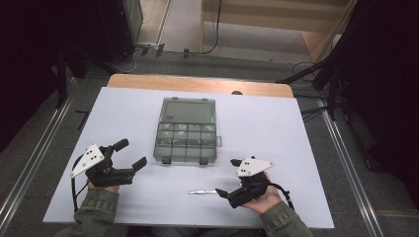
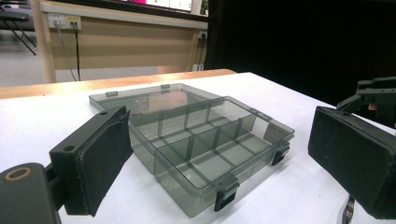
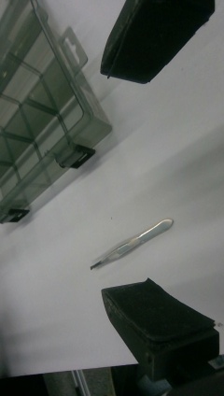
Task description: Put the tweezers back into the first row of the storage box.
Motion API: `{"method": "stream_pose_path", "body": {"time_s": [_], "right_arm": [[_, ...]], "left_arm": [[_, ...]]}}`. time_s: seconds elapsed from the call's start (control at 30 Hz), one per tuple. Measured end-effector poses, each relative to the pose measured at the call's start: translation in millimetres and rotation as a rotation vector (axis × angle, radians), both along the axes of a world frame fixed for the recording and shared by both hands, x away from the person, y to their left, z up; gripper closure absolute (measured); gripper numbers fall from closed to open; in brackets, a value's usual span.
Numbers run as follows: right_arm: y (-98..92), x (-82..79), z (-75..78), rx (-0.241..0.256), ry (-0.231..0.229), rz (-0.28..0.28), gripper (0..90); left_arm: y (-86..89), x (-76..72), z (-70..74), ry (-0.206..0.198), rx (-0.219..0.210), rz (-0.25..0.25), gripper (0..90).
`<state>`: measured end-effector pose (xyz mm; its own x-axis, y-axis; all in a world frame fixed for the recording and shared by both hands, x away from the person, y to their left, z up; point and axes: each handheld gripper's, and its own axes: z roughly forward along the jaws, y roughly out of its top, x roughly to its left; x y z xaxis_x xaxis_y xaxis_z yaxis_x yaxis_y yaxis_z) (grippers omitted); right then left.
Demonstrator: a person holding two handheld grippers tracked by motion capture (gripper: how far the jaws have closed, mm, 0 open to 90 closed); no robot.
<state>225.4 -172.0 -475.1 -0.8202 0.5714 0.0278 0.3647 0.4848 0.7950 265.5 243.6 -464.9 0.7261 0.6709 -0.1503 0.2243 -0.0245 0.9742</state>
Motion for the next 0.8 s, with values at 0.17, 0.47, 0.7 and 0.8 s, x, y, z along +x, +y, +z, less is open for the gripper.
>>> {"method": "stream_pose_path", "body": {"time_s": [0.17, 0.47, 0.7, 0.8], "right_arm": [[10.7, 2.3, -1.7, -0.035, 0.008, 0.027, 0.0], [27.5, 10.4, -1.5, -0.096, 0.058, 0.068, 0.0], [46.1, 18.5, -2.5, -0.173, 0.103, 0.131, 0.0], [52.6, 20.6, -3.0, -0.204, 0.120, 0.150, 0.0]], "left_arm": [[0.2, 0.1, 0.0, 0.001, -0.006, 0.001, 5.7], [-0.4, 0.9, -0.4, 0.004, -0.013, 0.000, 5.7], [-0.2, 1.0, -0.5, 0.008, -0.013, -0.002, 5.7], [-0.7, 1.1, -0.9, 0.014, -0.011, -0.005, 5.7]]}}
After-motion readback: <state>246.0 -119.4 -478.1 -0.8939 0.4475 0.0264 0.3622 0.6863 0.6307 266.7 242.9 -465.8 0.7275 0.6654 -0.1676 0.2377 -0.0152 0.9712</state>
